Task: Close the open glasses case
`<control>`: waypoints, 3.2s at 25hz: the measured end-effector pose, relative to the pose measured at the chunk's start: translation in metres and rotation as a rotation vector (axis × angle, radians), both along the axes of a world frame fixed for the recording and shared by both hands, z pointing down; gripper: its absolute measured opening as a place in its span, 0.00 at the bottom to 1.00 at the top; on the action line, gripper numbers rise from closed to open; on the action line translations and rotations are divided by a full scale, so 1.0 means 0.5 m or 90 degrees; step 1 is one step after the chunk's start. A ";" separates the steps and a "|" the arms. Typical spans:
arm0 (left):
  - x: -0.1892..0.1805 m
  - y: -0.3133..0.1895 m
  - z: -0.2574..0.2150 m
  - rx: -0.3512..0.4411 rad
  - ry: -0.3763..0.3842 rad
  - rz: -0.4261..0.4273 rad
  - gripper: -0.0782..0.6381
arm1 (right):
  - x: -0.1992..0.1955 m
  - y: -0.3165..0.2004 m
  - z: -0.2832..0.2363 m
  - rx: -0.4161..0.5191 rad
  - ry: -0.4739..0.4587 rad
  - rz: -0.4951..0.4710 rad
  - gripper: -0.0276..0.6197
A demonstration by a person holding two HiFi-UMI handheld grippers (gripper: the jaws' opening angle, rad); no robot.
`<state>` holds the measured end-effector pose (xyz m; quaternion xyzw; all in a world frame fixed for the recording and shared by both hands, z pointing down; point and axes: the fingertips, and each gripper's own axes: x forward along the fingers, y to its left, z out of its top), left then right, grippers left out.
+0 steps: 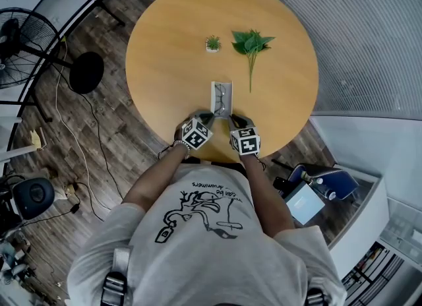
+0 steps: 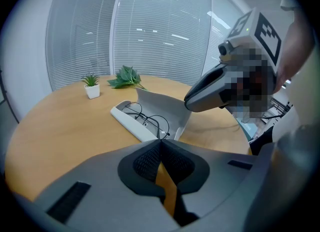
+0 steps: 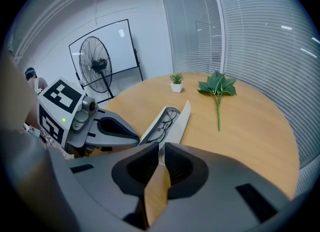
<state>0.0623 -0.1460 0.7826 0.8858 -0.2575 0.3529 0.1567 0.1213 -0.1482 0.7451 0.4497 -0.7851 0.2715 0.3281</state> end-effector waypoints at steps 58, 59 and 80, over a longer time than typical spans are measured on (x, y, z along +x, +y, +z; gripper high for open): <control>-0.005 0.001 0.001 -0.016 -0.002 0.016 0.14 | -0.100 0.005 0.002 0.004 0.004 -0.083 0.16; -0.005 0.000 0.001 -0.016 -0.002 0.016 0.14 | -0.100 0.004 0.002 0.003 0.004 -0.083 0.16; -0.003 -0.001 0.003 -0.014 -0.002 0.020 0.14 | -0.114 0.003 0.008 0.000 0.012 -0.097 0.16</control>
